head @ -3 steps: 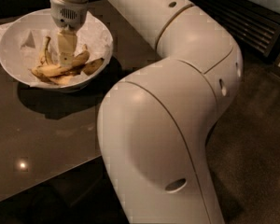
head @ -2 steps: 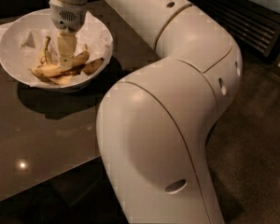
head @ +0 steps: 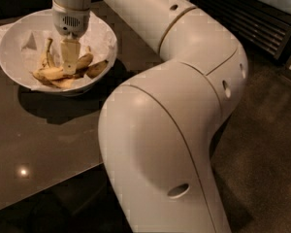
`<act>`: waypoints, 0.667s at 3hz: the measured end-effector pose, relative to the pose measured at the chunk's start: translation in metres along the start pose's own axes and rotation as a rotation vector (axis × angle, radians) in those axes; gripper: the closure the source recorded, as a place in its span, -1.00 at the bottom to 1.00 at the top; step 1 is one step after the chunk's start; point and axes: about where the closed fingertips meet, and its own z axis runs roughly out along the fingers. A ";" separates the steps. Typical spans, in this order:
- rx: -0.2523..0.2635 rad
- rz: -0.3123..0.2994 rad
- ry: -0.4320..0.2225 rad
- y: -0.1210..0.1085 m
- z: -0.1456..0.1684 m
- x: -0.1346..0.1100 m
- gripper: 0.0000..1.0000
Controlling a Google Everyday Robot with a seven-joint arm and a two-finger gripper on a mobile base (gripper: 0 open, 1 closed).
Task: Pick banana from white bowl
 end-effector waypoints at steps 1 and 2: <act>-0.011 0.002 -0.005 0.000 0.007 0.002 -0.18; -0.026 0.009 -0.015 0.002 0.014 0.005 -0.18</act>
Offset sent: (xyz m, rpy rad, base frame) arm -0.0104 -0.0122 -0.0202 -0.0096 0.0727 0.0045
